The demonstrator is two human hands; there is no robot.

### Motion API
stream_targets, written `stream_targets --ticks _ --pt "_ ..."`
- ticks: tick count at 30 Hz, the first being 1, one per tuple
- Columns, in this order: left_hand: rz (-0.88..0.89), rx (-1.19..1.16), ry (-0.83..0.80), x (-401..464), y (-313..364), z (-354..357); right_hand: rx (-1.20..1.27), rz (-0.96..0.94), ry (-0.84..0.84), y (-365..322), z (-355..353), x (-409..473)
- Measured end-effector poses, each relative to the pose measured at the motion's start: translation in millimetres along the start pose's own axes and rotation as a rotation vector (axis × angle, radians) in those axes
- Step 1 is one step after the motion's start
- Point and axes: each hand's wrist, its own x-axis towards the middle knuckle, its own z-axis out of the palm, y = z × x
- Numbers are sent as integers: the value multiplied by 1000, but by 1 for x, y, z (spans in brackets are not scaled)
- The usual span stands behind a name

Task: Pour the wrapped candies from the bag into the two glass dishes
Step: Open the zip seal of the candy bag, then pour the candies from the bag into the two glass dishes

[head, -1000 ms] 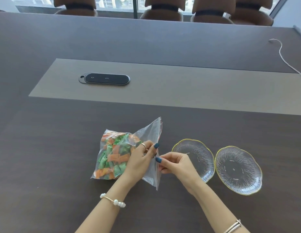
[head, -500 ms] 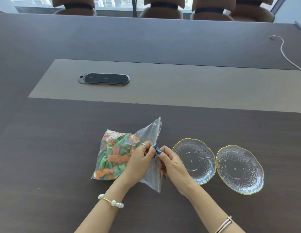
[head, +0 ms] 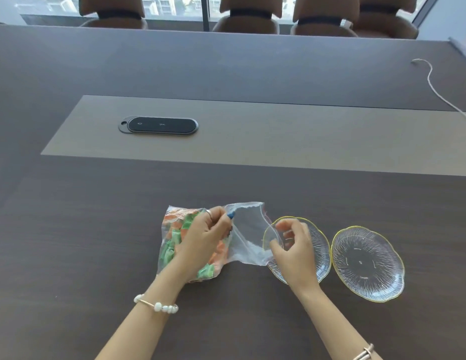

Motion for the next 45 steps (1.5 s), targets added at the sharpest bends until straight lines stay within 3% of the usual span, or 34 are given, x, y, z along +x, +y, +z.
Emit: stream_targets --ticks 2,4,6,9,11,13,15,21,25,30,37,45 --pt "18 -2 -56 -1 3 10 50 -95 -58 -23 1 -3" --pt "11 15 -72 0 3 12 152 -17 -240 -40 3 -2" --pt "-14 79 17 0 -2 2 143 15 -342 -46 5 2" --pt "-117 323 333 2 -34 -34 -6 -27 -226 -41 9 7" --pt "-302 529 474 2 -63 -62 -14 -30 -153 -36 9 9" --pt "-534 613 450 3 -88 -79 4 1 -115 -32 8 11" --pt "-614 618 408 6 -103 -83 25 43 -116 -30 4 11" --pt "-567 515 294 22 -104 -74 79 86 -149 -24 -3 14" --pt "-401 470 316 18 -100 -69 102 103 -164 -22 -9 16" --pt "-342 393 371 19 -94 -66 164 86 -109 -22 -20 21" --pt "-332 -133 356 24 -60 -55 182 92 -91 -9 -46 28" --pt "-202 -131 250 19 -1 -25 261 158 -94 12 -79 20"
